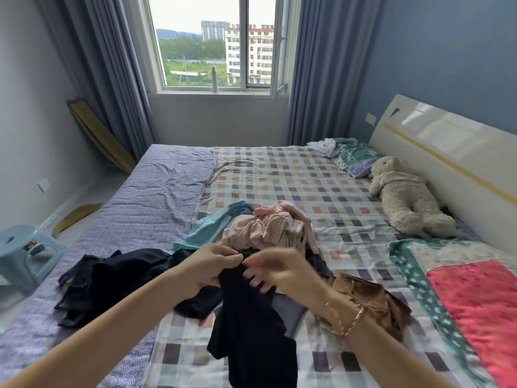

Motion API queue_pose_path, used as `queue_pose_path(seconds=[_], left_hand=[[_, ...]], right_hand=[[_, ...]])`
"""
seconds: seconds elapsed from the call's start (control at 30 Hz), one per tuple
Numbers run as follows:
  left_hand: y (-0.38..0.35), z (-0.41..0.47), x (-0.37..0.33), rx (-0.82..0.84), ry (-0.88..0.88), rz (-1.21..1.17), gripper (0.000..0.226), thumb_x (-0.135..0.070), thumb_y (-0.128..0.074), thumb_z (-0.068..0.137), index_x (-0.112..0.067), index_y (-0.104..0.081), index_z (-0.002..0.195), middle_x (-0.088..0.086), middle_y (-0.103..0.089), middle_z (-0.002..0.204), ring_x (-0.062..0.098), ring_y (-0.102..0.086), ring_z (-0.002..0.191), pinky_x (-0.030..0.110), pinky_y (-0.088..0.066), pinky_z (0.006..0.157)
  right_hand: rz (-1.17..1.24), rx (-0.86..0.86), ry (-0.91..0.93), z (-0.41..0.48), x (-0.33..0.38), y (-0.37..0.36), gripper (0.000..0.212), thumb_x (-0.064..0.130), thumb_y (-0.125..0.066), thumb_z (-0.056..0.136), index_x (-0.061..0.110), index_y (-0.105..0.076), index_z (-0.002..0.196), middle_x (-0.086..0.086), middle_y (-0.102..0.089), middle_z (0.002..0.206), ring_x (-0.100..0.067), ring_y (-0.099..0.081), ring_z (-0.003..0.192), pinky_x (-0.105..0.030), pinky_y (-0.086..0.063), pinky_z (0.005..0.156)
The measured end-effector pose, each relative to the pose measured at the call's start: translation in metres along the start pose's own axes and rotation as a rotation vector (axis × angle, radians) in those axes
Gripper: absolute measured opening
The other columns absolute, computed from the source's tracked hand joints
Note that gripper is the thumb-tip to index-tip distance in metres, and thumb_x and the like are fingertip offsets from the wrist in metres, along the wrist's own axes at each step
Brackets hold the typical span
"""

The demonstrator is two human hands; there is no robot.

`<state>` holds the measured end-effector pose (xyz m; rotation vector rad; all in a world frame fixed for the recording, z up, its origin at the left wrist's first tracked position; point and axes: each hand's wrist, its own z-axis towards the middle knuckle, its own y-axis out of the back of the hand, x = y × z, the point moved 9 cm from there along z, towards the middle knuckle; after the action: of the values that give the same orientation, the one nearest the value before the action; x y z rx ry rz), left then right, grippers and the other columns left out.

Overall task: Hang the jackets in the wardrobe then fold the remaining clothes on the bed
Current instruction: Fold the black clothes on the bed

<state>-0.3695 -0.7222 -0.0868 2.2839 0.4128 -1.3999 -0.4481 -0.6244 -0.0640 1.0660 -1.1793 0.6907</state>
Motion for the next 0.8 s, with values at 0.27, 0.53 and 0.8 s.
queue_pose_path(seconds=[0.27,0.53,0.8], left_hand=[[0.018,-0.031,-0.070,0.138,-0.401,0.686,0.035,-0.018,-0.058,0.091,-0.047,-0.063,0.072,-0.026,-0.064,0.069,-0.008,-0.058,0.069,0.015,-0.042,0.071],[0.062,-0.043,-0.077,-0.092,-0.449,0.591,0.015,-0.019,-0.060,0.089,-0.030,-0.066,0.081,-0.001,-0.069,0.086,0.011,-0.063,0.080,0.026,-0.048,0.078],[0.077,-0.044,-0.058,-0.001,-0.449,0.454,0.024,-0.023,-0.064,0.083,-0.041,-0.071,0.068,-0.015,-0.066,0.070,-0.002,-0.057,0.071,0.014,-0.043,0.072]], right_hand=[[-0.344,0.351,-0.031,0.010,-0.006,0.003,0.036,0.019,-0.072,0.076,0.030,-0.053,0.105,0.011,-0.037,0.136,-0.001,-0.031,0.126,-0.014,-0.025,0.101],[-0.510,0.532,-0.110,-0.018,-0.055,-0.045,0.040,0.047,-0.063,0.084,0.026,-0.059,0.118,0.007,-0.027,0.147,-0.008,-0.019,0.137,-0.023,-0.019,0.111],[-0.247,0.160,0.105,-0.008,-0.035,-0.082,0.046,0.030,-0.075,0.077,0.026,-0.045,0.111,0.007,-0.025,0.140,-0.006,-0.021,0.137,-0.020,-0.018,0.113]])
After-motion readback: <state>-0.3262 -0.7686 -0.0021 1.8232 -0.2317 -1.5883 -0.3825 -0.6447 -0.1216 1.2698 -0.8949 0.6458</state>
